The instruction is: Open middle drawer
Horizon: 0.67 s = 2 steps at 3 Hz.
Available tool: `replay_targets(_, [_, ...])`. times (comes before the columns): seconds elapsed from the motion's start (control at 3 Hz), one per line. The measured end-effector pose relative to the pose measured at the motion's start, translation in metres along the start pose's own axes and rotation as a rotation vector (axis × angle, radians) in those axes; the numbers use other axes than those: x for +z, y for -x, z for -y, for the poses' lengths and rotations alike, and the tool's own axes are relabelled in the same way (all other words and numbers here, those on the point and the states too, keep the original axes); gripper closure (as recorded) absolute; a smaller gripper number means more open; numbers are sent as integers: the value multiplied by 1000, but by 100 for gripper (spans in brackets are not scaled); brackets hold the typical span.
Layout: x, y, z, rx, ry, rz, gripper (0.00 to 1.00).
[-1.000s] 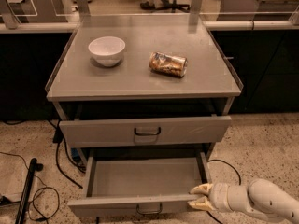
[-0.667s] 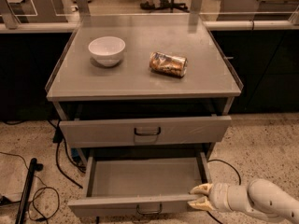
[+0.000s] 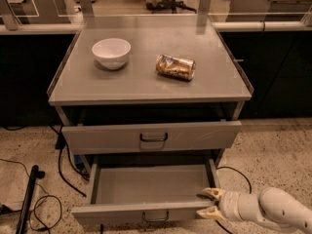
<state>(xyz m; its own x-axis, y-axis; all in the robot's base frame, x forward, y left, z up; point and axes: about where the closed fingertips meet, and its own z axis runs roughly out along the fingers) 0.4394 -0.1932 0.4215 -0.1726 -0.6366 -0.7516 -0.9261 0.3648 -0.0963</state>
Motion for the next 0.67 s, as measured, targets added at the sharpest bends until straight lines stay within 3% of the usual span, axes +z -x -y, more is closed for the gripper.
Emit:
replay_targets(0.33, [0,0,0,0,0,0,0])
replay_targets(0.67, [0,0,0,0,0,0,0])
